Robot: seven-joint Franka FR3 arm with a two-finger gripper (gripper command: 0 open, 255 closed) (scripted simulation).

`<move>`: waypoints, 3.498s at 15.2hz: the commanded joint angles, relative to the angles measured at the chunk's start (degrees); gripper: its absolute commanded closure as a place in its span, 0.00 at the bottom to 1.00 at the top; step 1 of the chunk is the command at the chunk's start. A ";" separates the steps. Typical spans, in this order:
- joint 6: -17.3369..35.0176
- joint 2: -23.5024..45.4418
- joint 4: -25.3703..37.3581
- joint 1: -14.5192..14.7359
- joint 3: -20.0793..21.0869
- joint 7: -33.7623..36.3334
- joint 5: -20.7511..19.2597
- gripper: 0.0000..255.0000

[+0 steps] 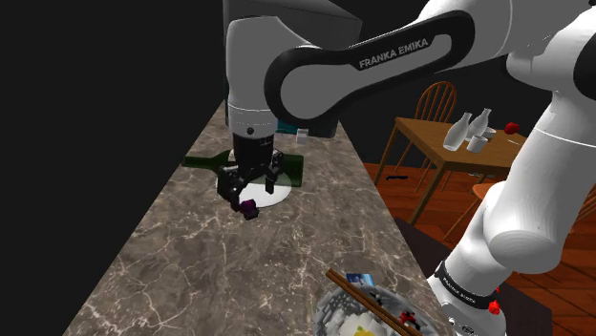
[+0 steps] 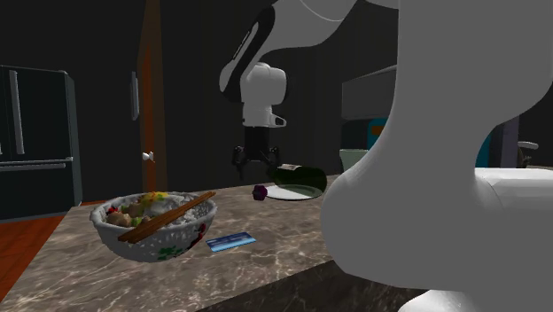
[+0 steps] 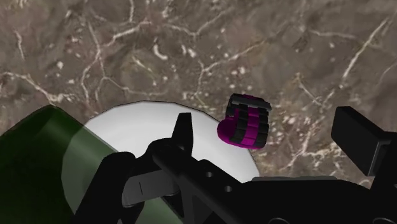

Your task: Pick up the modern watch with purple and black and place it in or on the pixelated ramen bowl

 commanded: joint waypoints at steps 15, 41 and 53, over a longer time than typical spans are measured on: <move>4.12 1.66 -2.65 0.33 0.06 0.84 -0.95 1.00; -9.90 -2.32 7.95 -0.15 0.08 -0.34 1.24 1.00; -19.17 -2.19 17.33 -0.07 0.15 -0.01 1.15 1.00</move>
